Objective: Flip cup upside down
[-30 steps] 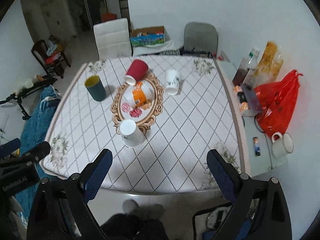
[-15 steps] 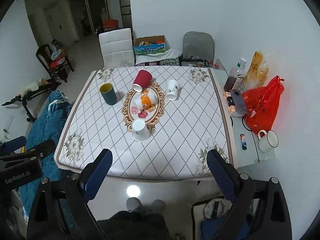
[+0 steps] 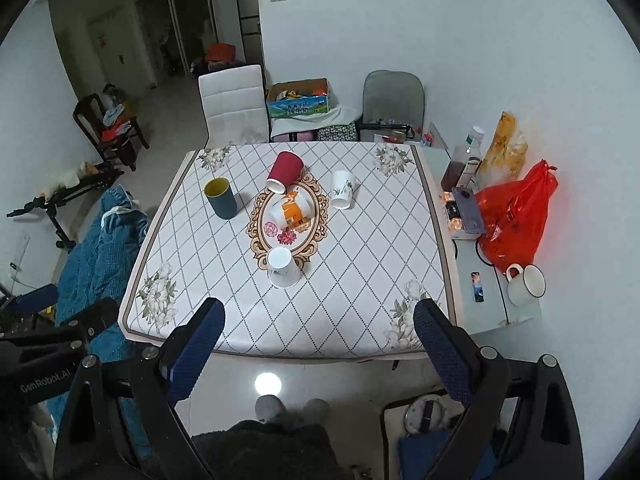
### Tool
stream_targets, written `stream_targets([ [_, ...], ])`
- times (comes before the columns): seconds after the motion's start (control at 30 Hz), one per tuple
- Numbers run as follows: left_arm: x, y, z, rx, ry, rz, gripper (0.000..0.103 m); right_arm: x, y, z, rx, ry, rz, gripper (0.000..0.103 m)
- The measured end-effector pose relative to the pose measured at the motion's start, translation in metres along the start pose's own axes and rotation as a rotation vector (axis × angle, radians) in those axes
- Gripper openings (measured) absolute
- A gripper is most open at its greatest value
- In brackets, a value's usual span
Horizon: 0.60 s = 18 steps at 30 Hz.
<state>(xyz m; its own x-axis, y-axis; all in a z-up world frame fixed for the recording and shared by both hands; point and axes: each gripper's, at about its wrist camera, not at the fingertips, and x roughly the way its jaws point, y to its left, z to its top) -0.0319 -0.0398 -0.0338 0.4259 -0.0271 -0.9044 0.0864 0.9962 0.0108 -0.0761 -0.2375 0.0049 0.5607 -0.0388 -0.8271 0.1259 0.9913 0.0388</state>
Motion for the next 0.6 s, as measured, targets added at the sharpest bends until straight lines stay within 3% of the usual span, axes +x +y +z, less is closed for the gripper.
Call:
stream_targets([
  [0.6, 0.0007, 0.0005, -0.0059, -0.016, 0.004, 0.003, 0.097, 0.0055, -0.0022, 0.0011, 0.000, 0.014, 0.003, 0.097],
])
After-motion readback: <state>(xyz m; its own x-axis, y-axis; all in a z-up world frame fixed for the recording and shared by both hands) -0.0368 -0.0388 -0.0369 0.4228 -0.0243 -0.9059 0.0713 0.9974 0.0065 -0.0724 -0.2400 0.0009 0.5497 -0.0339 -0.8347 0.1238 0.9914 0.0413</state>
